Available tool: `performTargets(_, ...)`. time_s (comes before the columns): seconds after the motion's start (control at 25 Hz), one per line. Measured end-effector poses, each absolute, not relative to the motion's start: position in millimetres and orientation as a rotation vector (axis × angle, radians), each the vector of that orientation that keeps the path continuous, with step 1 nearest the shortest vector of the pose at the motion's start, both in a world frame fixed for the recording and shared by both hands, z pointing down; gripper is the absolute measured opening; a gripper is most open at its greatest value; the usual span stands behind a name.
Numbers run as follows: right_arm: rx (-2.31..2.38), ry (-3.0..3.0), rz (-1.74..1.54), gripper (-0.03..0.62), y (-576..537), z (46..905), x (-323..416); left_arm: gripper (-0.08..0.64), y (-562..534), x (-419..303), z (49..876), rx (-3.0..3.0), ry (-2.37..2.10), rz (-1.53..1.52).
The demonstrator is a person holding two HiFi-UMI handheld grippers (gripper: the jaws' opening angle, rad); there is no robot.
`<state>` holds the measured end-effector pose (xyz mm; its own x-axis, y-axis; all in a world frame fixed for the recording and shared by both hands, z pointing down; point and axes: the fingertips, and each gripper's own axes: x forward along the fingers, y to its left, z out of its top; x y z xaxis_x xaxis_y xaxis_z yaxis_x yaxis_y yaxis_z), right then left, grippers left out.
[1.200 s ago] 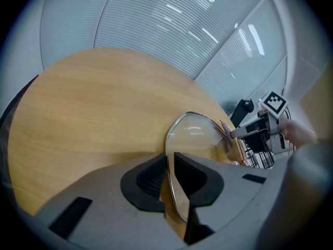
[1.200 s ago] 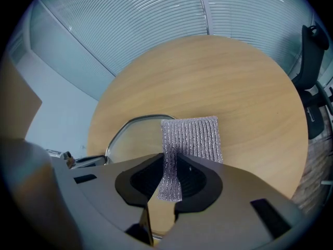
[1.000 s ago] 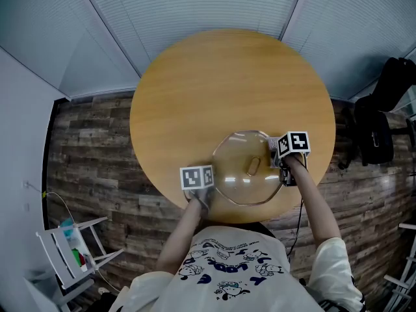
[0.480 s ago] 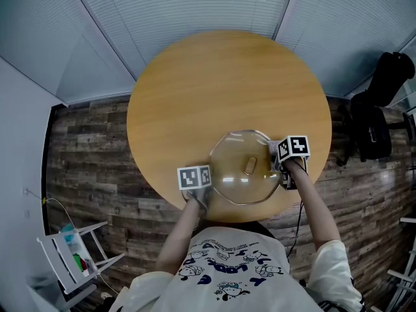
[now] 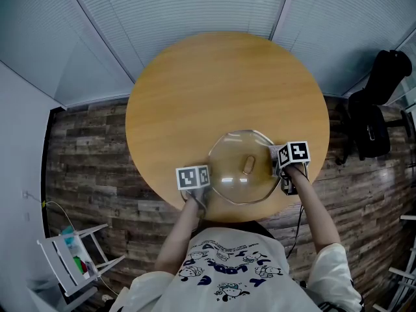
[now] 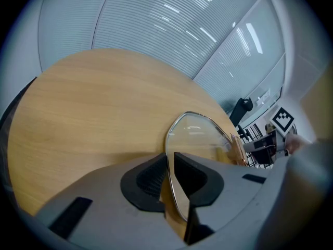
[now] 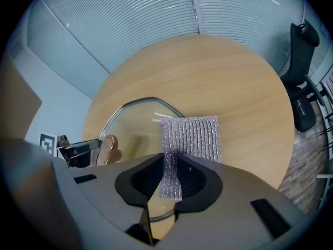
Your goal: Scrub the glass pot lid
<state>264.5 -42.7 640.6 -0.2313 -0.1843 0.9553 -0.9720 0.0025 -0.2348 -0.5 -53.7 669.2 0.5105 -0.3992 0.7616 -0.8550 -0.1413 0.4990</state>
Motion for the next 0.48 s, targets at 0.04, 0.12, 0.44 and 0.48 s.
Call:
performTargets(0.04,1.238,-1.513,1.303,0.075,-40.9,640.9,265.9,0.057,-54.0,0.1,669.3,1.747,-1.062,0.567)
performTargets(0.12,1.236,-1.508,1.301,0.075,-37.1,641.7,268.0,0.057,-54.7,0.4,669.5,1.747,-1.066,0.566)
performTargets(0.44,1.232,-1.493,1.295,0.075,-20.9,643.6,273.7,0.057,-54.6,-0.9,669.0,1.754,-1.062,0.579)
performTargets(0.48,1.231,-1.492,1.295,0.075,-18.9,643.8,274.5,0.057,-54.4,-0.7,669.0,1.754,-1.064,0.579)
